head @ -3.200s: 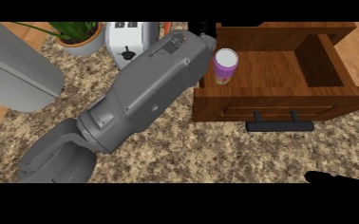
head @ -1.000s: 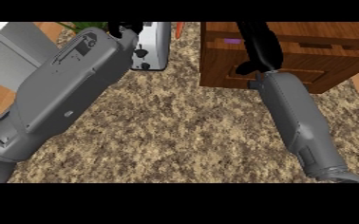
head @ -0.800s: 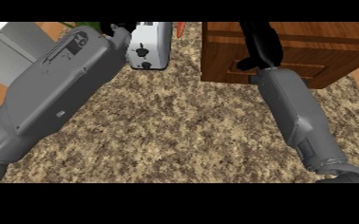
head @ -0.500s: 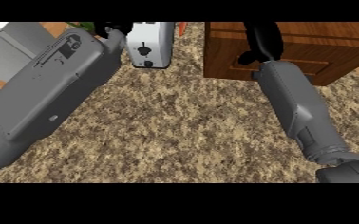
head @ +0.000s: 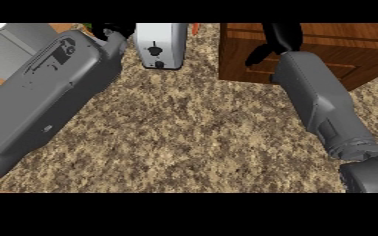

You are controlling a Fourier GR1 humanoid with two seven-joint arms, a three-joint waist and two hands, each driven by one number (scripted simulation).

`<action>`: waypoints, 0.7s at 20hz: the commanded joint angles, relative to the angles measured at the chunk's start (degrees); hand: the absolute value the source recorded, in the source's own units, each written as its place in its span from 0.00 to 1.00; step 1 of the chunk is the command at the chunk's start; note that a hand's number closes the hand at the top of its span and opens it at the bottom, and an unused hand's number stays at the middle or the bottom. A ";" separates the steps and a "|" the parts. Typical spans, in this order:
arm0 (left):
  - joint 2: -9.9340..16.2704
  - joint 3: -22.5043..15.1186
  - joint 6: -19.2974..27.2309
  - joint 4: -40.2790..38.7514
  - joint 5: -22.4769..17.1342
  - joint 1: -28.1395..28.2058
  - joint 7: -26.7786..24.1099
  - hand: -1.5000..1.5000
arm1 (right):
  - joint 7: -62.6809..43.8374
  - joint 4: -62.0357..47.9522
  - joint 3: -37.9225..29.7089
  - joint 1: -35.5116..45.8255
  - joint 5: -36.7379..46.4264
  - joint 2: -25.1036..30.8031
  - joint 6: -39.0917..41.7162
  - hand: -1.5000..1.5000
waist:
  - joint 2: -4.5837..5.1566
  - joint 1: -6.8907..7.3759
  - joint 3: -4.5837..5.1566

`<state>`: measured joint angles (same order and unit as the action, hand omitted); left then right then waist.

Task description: Pick up the can, place it into the drawer and close the drawer

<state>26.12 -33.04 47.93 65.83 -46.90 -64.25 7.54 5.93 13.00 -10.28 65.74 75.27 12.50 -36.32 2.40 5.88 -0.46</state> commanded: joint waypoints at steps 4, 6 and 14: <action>1.00 0.47 -0.13 2.89 0.38 2.31 0.50 0.00 | 4.96 -2.04 -3.32 5.20 -3.47 2.59 4.56 0.00 | -0.10 1.28 0.30; 0.30 -0.24 0.38 2.61 0.99 1.86 0.64 0.00 | 8.56 -0.98 -7.79 6.84 -9.05 -0.59 6.82 0.00 | -0.16 0.91 0.19; 2.77 0.65 0.14 4.84 0.80 3.01 2.29 0.00 | 16.58 -0.80 -21.90 6.39 -24.15 -2.83 13.75 0.00 | -0.59 0.22 0.12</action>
<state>27.80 -32.77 48.22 69.95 -46.24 -61.52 9.20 20.60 10.45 -25.08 69.20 59.18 11.03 -25.16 2.66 5.82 -0.60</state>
